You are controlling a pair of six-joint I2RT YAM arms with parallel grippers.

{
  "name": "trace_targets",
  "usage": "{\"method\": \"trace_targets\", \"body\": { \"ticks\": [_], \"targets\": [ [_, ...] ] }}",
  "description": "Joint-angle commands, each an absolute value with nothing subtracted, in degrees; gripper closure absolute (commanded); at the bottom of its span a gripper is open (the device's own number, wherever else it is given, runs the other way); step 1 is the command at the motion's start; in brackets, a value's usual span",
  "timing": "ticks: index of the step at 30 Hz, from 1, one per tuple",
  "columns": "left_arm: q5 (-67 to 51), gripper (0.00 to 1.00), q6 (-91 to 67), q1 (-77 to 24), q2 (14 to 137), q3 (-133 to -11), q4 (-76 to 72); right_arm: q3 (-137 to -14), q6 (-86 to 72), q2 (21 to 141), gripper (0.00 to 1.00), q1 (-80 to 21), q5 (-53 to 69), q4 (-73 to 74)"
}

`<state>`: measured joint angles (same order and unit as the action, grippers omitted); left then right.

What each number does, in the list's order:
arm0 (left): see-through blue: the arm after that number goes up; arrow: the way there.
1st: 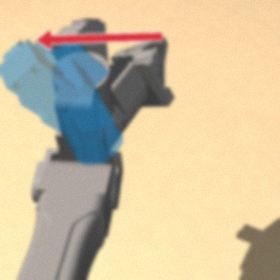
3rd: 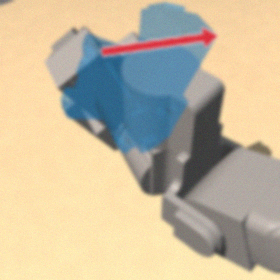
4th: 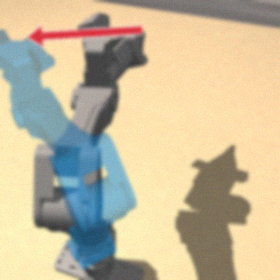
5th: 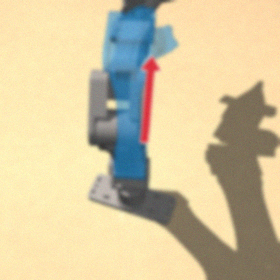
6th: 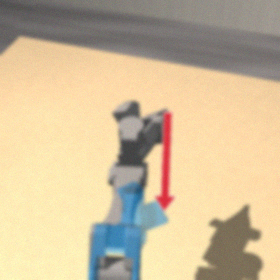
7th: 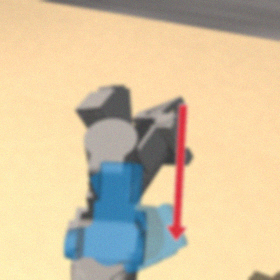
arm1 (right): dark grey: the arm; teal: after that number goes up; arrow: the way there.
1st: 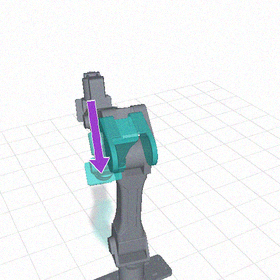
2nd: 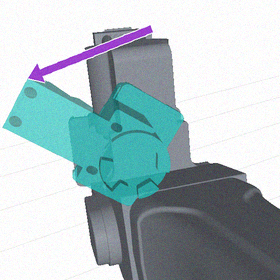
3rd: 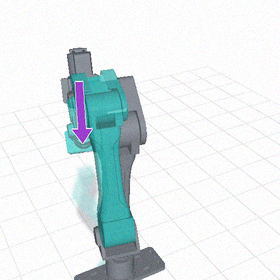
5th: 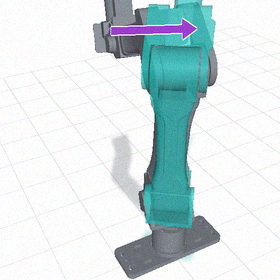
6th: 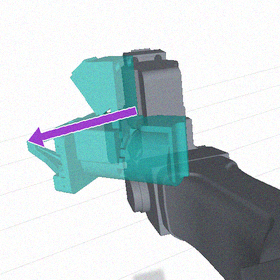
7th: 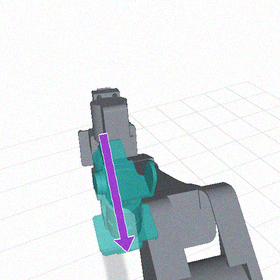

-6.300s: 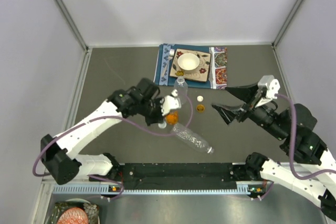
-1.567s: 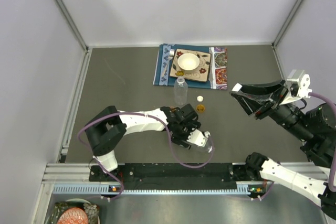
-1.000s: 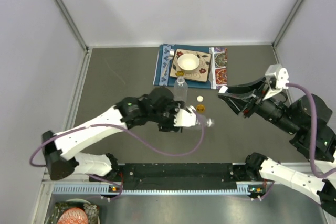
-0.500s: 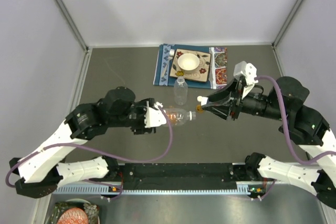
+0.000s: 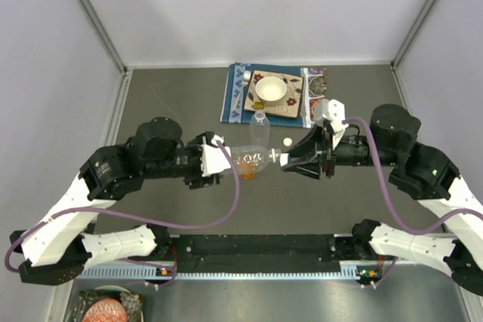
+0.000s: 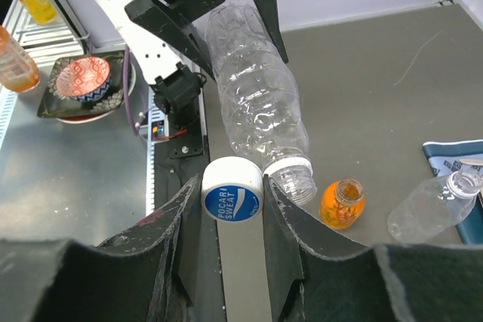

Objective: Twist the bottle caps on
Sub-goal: Screw the bottle cap onto the plastic bottle.

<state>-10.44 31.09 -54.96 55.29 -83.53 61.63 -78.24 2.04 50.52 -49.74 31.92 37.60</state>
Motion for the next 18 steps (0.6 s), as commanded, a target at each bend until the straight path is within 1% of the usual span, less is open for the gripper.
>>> {"method": "trace_targets", "body": {
  "ticks": [1,7,12,18],
  "targets": [
    [-13.5,0.44,29.8,-54.3,55.5,-85.9,60.1,-78.8,4.7,51.1,0.84,-49.7,33.6,37.3],
    [-13.5,0.45,30.3,-53.9,55.7,-86.5,60.0,-77.8,5.0,51.4,0.84,-47.0,36.7,37.3],
    [-14.1,0.46,30.3,-53.4,55.0,-85.5,59.9,-77.2,4.9,51.7,0.84,-42.9,40.4,37.1],
    [-15.2,0.46,30.1,-53.2,55.5,-86.0,59.9,-77.6,5.7,53.7,0.84,-42.1,43.0,36.9]
  ]
}}
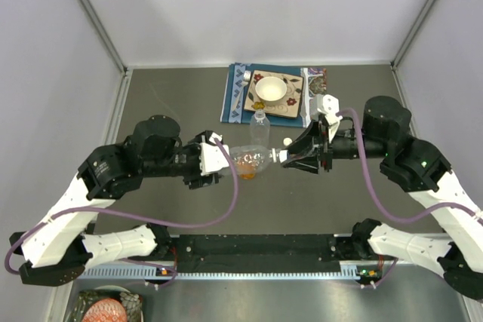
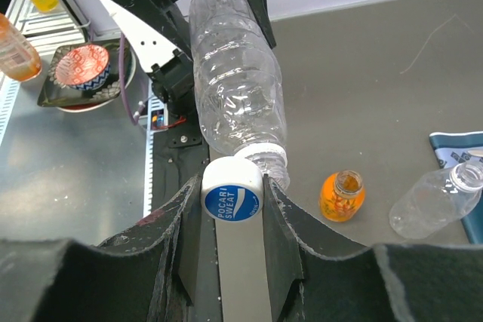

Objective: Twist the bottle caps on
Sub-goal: Screw the bottle cap onto the plastic bottle.

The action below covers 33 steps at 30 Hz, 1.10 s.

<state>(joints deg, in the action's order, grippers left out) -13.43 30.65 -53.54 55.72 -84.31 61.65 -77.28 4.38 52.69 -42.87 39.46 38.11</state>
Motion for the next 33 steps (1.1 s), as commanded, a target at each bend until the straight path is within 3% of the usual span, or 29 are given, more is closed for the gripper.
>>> {"method": "trace_targets", "body": {
  "ticks": [1,33],
  "targets": [
    [-15.2,0.46,30.1,-53.3,55.5,-86.1,60.0,-77.6,5.9,53.8,0.85,-41.8,43.2,36.8],
    [-15.2,0.52,28.0,-50.0,59.2,-88.8,55.9,-73.5,3.8,57.4,0.87,-28.4,63.9,29.4]
  ]
}}
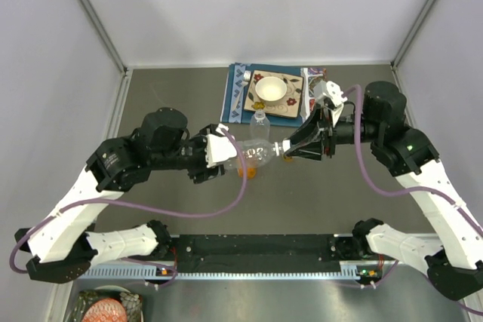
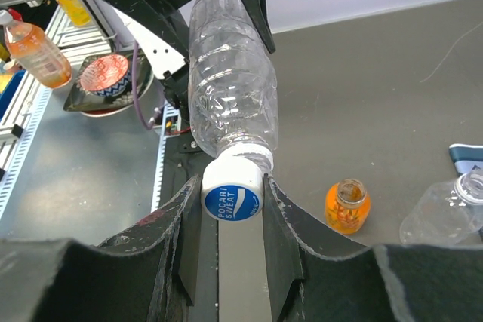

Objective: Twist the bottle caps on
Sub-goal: Screw the bottle cap onto the plastic bottle.

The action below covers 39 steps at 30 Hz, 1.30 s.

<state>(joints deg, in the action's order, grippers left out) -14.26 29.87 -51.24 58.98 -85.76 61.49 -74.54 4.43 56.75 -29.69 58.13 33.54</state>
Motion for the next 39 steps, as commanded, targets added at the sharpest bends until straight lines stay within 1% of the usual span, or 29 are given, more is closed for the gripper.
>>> {"method": "trace_targets", "body": {
  "ticks": [1,4,16,30,39],
  "targets": [
    [-15.4,0.52,28.0,-49.7,59.2,-89.1,55.9,-72.8,3.1,57.5,0.88,-28.0,64.4,28.1],
    [-15.6,0.53,27.8,-49.2,58.9,-89.4,56.2,-71.0,0.4,57.4,0.88,-26.9,65.9,23.7],
    [-19.9,0.52,28.2,-49.0,58.8,-88.5,57.9,-71.5,-6.2,58.4,0.88,-26.2,67.6,15.7],
    [-21.0,0.53,28.1,-49.0,58.2,-89.2,58.5,-69.3,-7.3,59.9,0.89,-25.2,70.1,14.4],
    [-20.7,0.53,28.7,-49.0,57.1,-88.5,59.3,-69.5,-6.8,60.0,0.89,-21.0,71.0,15.2]
  ]
}}
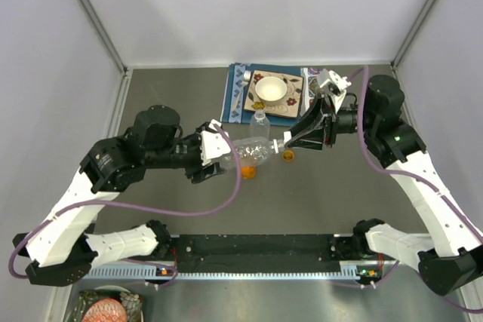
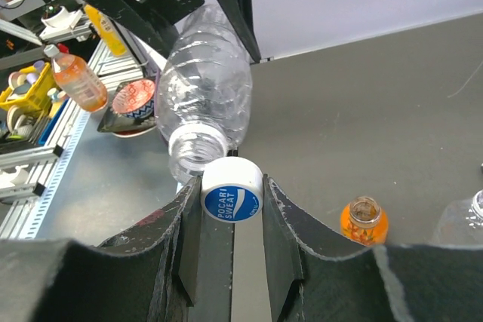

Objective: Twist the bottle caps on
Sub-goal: Screw the bottle cap onto the plastic bottle.

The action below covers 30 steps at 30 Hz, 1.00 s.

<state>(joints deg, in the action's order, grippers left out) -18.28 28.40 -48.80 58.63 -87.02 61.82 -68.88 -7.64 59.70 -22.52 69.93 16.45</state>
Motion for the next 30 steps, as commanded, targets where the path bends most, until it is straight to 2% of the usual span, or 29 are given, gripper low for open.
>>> {"method": "trace_targets", "body": {
  "ticks": [1,14,30],
  "targets": [
    [-21.2,0.53,28.8,-49.0,57.0,-88.5,59.4,-69.7,-6.7,60.2,0.89,-21.1,71.2,15.0],
    [-19.6,0.53,29.6,-49.0,57.4,-86.9,59.1,-68.4,-10.4,58.0,0.88,-21.0,77.7,11.9],
    [-22.2,0.54,29.2,-49.0,58.9,-88.1,59.5,-68.4,-12.0,58.0,0.88,-21.0,77.9,9.7]
  ]
}}
